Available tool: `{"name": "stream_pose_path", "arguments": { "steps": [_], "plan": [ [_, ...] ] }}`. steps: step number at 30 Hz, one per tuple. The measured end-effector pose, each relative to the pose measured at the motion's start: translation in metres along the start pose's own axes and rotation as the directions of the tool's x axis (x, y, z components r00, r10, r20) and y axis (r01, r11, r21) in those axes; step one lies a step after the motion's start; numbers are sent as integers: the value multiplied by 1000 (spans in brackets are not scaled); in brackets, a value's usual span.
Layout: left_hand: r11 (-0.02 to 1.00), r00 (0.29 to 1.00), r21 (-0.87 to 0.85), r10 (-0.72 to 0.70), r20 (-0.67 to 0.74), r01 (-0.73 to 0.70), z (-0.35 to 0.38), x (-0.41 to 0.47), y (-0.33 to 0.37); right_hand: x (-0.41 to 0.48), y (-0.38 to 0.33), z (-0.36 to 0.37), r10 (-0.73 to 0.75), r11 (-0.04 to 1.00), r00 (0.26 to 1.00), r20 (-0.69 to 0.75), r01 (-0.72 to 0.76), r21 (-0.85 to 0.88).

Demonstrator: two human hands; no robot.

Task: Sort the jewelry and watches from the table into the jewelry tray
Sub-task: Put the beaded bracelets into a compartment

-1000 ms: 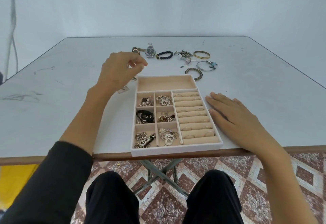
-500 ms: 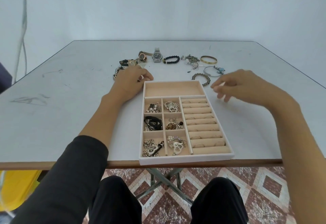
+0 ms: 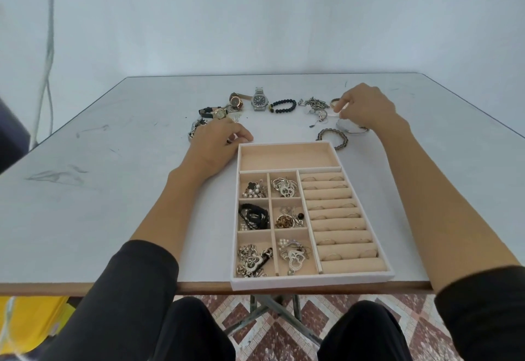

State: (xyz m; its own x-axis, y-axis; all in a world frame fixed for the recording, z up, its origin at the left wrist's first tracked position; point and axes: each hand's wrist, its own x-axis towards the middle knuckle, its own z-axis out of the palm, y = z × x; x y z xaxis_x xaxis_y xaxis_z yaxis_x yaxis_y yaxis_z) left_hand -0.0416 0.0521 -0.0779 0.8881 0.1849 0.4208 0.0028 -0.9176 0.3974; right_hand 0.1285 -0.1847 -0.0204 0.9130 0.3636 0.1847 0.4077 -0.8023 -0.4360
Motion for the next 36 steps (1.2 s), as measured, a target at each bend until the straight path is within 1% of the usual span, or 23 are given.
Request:
{"name": "stream_pose_path", "arguments": {
  "steps": [3, 6, 8, 9, 11, 14, 17, 20, 23, 27, 31, 33, 36],
  "plan": [
    [999, 999, -30, -34, -17, 34, 0, 2, 0, 1, 8, 13, 7, 1000, 999, -44, -8, -24],
    [974, 989, -185, -143, -34, 134, 1, 4, 4, 3, 11, 21, -37, 999, 997, -69, 34, -37],
    [960, 985, -225, -175, -12, 168, 0, 8, 15, 5, 10, 25, -71, 996, 991, -111, 65, -54],
    [967, 986, -193, -167, 7, 165, -1, 12, 23, 5, 10, 28, -92, 994, 987, -131, 83, -74],
    [990, 993, -85, -109, 52, 113, -2, 23, 44, 6, 9, 32, -129, 987, 979, -155, 113, -111],
    [1000, 984, 17, -24, 176, 22, -1, 43, 83, 6, 9, 32, -150, 984, 975, -161, 132, -116],
    [987, 955, 156, -20, 294, -28, 14, 62, 118, 5, 10, 31, -142, 987, 978, -154, 128, -101],
    [963, 935, 263, -45, 353, -53, 32, 70, 140, 3, 10, 31, -129, 991, 981, -141, 122, -60],
    [958, 939, 286, -85, 334, -15, 39, 71, 151, 3, 11, 31, -123, 992, 982, -142, 119, -33],
    [958, 964, 283, -112, 241, 41, 40, 68, 156, 4, 10, 33, -128, 992, 981, -144, 125, -28],
    [951, 969, 297, -153, 195, 91, 43, 68, 159, 3, 10, 34, -129, 992, 981, -144, 128, -18],
    [944, 965, 306, -184, 188, 120, 43, 70, 161, 3, 11, 33, -123, 992, 982, -142, 123, -10],
    [929, 944, 338, -237, 231, 150, 39, 74, 161, 2, 12, 34, -105, 994, 986, -127, 107, 8]
  ]
}}
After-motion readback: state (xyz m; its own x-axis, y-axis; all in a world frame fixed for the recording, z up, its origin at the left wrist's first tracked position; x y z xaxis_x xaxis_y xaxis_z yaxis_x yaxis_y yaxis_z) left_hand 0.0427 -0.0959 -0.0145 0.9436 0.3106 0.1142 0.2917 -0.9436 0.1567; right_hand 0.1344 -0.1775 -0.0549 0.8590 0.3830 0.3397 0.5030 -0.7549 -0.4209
